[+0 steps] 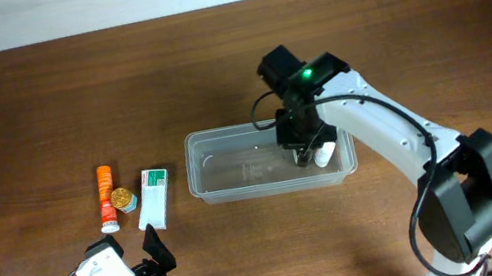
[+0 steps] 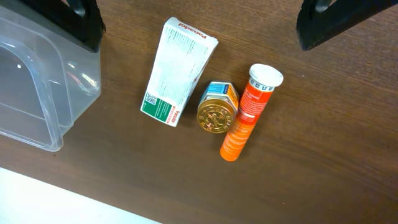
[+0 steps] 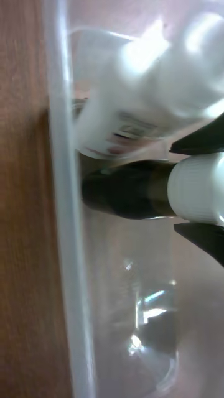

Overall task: Pack container
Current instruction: 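Lower the dark bottle into the container beside the white bottle, release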

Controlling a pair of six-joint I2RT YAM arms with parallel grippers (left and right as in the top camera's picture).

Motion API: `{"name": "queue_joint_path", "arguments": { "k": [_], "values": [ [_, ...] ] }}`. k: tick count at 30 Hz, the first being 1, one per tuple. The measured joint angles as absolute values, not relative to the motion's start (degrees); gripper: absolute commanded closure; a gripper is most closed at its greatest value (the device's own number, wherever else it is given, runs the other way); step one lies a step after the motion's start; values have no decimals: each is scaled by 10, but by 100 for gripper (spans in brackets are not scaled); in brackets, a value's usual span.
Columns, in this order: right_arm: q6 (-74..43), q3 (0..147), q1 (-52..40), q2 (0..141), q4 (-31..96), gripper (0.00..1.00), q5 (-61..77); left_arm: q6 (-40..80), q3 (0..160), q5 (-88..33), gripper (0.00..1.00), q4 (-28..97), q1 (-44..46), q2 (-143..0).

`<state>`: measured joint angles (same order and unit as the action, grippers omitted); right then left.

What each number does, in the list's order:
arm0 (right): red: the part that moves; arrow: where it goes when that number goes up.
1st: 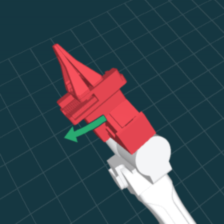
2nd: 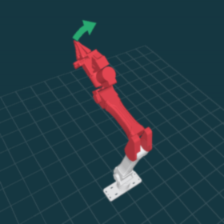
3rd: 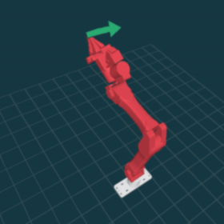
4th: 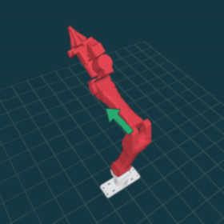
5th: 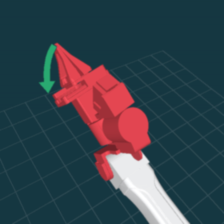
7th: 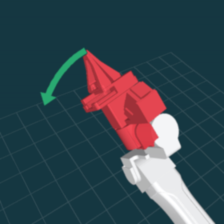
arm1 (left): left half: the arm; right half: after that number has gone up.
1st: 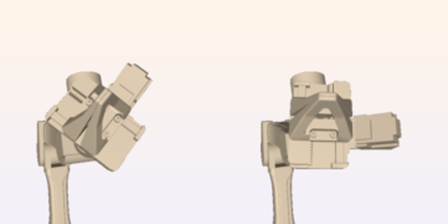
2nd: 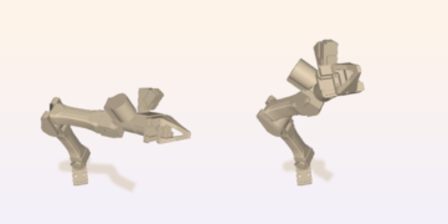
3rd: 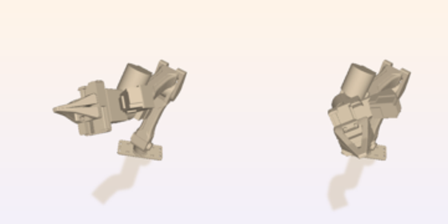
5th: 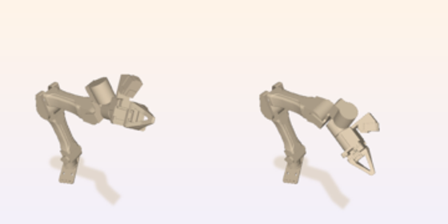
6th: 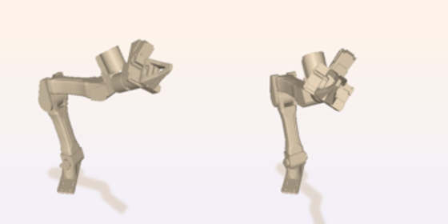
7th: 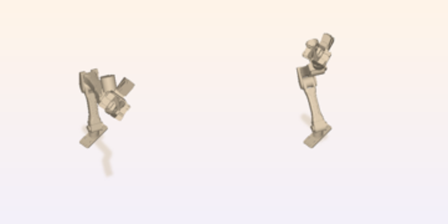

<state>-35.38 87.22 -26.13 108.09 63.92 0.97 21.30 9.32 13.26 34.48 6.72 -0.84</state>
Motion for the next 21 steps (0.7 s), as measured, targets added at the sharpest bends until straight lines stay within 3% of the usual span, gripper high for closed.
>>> {"name": "queue_joint_path", "arguments": {
  "k": [4, 10, 15, 21],
  "values": [
    [-333, 872, -256, 1081, 629, 54, 18, 213, 93, 133, 0, 345, 67, -8],
    [-322, 872, -256, 1080, 642, 45, 25, 213, 93, 133, 0, 345, 67, -8],
    [-319, 924, -254, 1062, 704, 22, 16, 213, 93, 133, 0, 345, 67, -8],
    [-309, 1028, -193, 977, 746, 18, 14, 213, 93, 133, 0, 345, 67, -8]
  ]
}}
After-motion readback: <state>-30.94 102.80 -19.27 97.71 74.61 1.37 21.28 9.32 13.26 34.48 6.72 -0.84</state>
